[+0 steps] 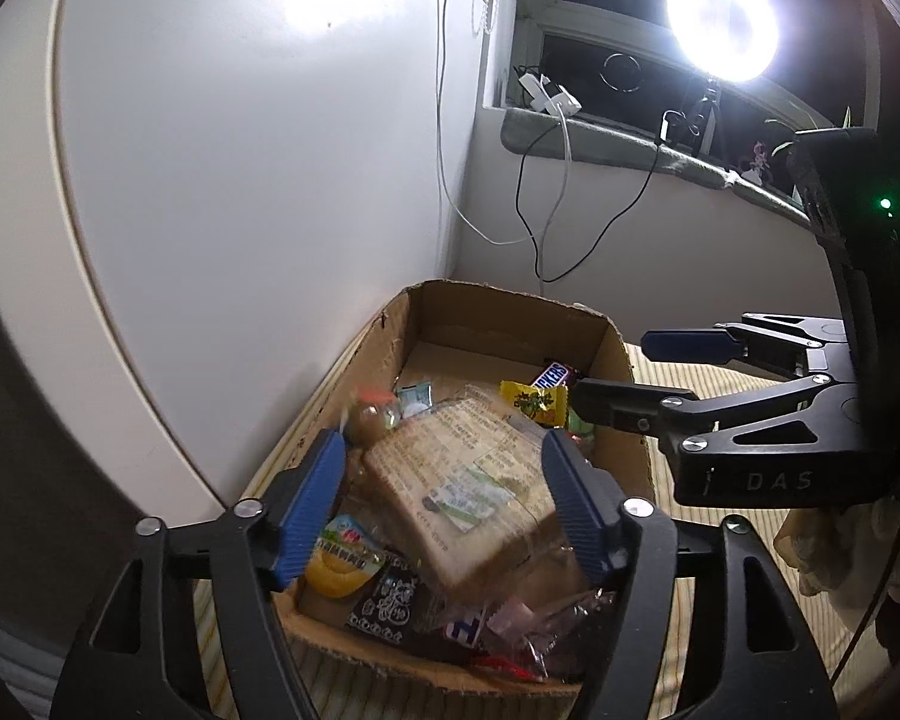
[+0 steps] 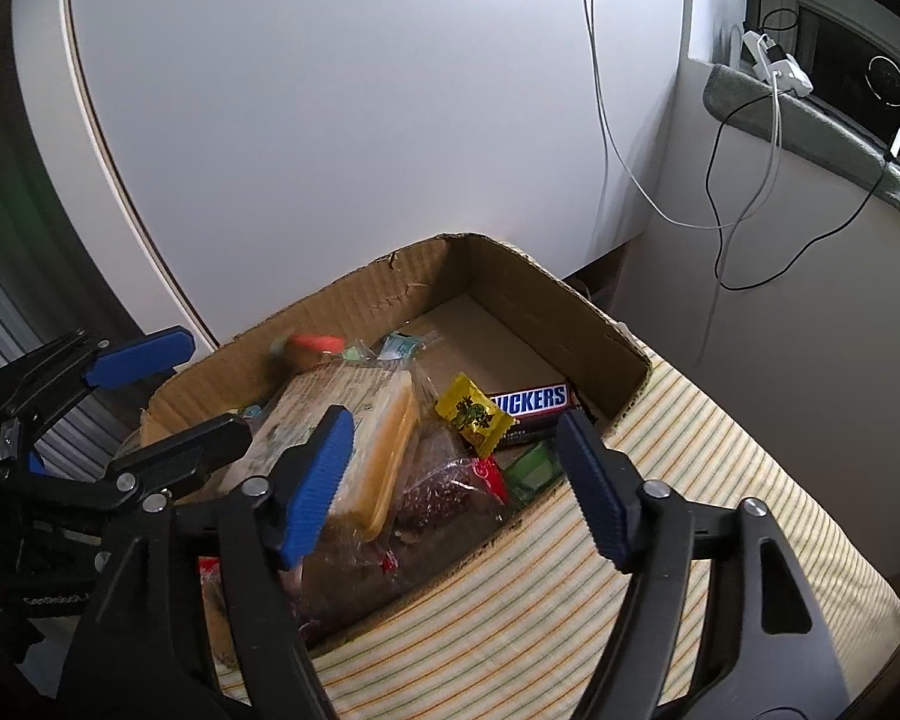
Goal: Organize snacks
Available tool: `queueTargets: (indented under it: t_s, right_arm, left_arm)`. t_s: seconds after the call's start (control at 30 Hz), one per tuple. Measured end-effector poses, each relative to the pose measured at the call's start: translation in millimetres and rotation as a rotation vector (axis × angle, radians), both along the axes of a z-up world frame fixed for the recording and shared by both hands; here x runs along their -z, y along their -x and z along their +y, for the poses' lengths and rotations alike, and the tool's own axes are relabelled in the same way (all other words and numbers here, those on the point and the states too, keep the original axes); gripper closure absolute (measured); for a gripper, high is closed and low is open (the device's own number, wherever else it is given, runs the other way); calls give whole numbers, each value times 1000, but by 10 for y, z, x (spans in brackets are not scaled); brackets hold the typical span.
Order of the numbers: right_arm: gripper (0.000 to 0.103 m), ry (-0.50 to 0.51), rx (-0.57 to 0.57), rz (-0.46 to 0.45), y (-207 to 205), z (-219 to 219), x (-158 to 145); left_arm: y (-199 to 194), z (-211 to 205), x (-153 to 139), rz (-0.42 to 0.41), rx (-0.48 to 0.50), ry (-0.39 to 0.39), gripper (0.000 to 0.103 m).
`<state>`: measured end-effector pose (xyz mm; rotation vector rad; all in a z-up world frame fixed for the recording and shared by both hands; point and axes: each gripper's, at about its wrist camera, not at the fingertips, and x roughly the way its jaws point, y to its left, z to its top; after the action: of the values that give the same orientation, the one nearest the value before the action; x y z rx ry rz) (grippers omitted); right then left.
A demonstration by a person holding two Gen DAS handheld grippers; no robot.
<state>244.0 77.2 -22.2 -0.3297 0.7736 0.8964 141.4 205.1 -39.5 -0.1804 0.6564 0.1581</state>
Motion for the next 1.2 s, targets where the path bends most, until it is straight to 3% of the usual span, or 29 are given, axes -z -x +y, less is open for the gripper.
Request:
queueTargets:
  t_s: [0.2, 0.3, 0.4, 0.6, 0.73, 1.2]
  right_arm:
    - [22, -18, 23, -17, 109, -132, -53]
    - [20, -32, 38, -22, 172, -213, -95]
    - [13, -43, 60, -37, 237, -277, -129]
    - [11, -61, 98, -79, 432, -420, -210]
    - [1, -93, 152, -104, 571, -587, -218]
    - [1, -102, 211, -119, 760, -852, -201]
  left_arm:
    - [120, -30, -45, -3, -22, -9, 30]
    - [182, -42, -82, -10, -36, -16, 23]
    - [234, -63, -122, -14, -49, -28, 22]
    - [354, -91, -155, -12, -74, -29, 21]
    - [425, -109, -151, -10, -81, -21, 21]
    - [496, -225, -164, -11, -82, -51, 21]
